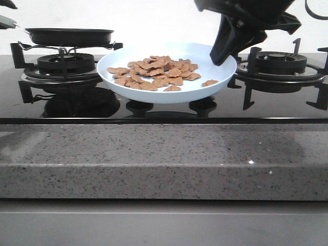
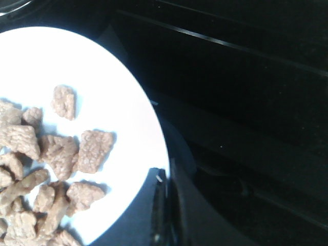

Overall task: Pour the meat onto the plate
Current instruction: 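Carry the empty pan with the left gripper back toward its burner, then set the pan on its burner and open the left gripper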

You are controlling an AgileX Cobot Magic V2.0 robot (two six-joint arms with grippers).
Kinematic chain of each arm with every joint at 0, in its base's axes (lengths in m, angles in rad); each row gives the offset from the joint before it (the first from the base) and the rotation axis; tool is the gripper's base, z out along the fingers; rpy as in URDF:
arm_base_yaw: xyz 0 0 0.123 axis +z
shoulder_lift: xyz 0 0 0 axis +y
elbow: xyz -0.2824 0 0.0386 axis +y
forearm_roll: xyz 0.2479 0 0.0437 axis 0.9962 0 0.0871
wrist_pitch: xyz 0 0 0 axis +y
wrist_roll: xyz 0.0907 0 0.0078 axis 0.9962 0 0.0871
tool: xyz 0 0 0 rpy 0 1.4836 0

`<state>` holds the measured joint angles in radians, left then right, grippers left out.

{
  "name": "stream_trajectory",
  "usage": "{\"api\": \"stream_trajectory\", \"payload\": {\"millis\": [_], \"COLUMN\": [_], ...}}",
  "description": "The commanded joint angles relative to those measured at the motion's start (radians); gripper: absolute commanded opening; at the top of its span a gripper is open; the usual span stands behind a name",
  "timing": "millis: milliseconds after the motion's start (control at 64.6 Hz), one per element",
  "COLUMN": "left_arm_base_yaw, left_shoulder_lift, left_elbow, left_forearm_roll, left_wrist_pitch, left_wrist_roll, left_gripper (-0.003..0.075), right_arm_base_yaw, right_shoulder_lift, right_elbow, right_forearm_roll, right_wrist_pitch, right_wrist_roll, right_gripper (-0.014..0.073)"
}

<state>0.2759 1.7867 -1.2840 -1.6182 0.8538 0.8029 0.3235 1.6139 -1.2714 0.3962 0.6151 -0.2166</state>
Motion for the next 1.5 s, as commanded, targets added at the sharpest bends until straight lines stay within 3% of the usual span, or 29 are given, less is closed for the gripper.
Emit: {"api": "stream_trajectory", "payload": {"millis": [0,108,403,728,898,1022,1285,1486], "left_arm_base_yaw": [0.008,0.028,0.138,0.162,0.075,-0.044,-0.287,-0.359], "left_shoulder_lift": [-0.049,-0.049,-0.065,-0.262,-0.417,-0.521,-0.714,-0.824], "left_elbow": [-0.032,-0.032,-0.032,-0.032,-0.032,-0.010,0.141,0.267], "left_forearm_roll": [-0.045,-0.009,0.082,0.405,0.651,0.842,1.281,1.425], "left_wrist_pitch": [0.031,0.038,0.152,0.081,0.058,0.027,-0.066,-0.074], "left_wrist_roll": [-0.004,-0.004,-0.013,-0.095,-0.167,-0.244,-0.508,-0.610], "left_gripper": [0.0470,0.0507,0.0506,0.0505,0.0504,0.0501,0.0500,0.0500], "right_arm_base_yaw": [-0.002,-0.002,-0.002,-0.002,-0.002,-0.002,-0.002,-0.002], "right_shoulder_lift": [-0.047,-0.047,-0.047,-0.047,-0.047,-0.047,-0.047,-0.047], "right_elbow": [-0.021,-0.021,-0.021,-0.021,-0.021,-0.021,-0.021,-0.021], "right_forearm_roll": [0.002,0.002,0.002,0.002,0.002,0.002,0.002,0.002], "right_wrist_pitch": [-0.039,-0.039,-0.039,-0.039,-0.039,-0.039,-0.039,-0.039], "right_wrist_roll": [-0.013,-0.013,-0.013,-0.013,-0.013,-0.013,-0.013,-0.013], "right_gripper": [-0.0113,-0.0113,-0.0113,-0.0113,-0.0113,-0.0113,-0.0113,-0.0113]}}
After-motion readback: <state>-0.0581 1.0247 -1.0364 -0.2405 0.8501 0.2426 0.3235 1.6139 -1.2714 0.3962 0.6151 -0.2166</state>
